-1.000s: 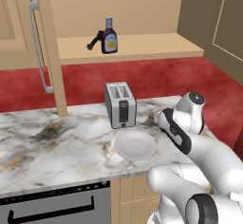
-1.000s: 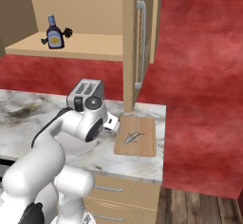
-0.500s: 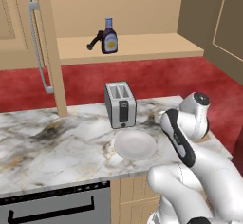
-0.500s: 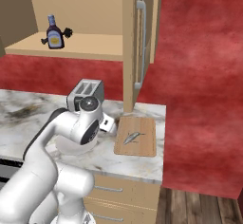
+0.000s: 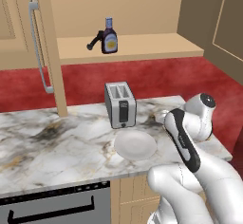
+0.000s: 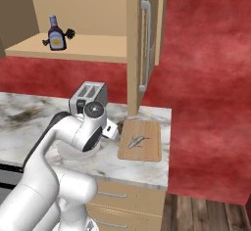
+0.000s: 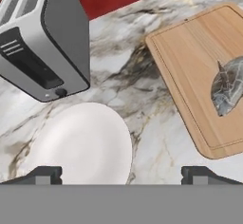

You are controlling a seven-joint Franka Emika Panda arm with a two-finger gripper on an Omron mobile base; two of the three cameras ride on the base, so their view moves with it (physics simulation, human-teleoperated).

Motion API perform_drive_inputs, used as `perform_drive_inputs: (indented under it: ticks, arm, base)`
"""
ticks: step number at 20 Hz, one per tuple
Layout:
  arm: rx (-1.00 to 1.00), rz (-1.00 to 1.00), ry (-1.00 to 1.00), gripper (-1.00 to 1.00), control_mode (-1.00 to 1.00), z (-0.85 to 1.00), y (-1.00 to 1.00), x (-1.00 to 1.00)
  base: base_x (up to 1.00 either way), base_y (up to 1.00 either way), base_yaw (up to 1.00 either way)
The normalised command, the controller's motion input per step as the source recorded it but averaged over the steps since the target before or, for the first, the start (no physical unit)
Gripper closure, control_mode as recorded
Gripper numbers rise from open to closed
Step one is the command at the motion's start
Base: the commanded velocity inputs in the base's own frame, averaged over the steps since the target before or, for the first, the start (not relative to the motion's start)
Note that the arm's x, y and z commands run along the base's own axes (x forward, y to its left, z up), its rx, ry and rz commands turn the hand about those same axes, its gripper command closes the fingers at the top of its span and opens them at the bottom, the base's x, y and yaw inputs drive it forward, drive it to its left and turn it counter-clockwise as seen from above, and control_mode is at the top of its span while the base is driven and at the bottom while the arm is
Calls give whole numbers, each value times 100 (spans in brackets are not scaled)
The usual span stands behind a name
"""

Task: Pick the fish from the plate and place it on the cutting board. Then pick the condiment bottle from the cabinet and place it next to the cutting board.

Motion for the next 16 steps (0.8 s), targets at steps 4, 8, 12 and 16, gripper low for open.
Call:
perform_drive_inputs:
  ticks: [4,8,12,16]
  arm:
    - [13,0,0,-100,-100,17,8,0]
    - [15,0,1,-100,-100,12,13,0]
    - [15,0,3,-100,-100,6,19,-4]
    - [16,0,5,-100,-100,2,21,-3]
  base:
    - [0,0,0]
    - [0,0,0]
    - [0,0,0]
    - [0,0,0]
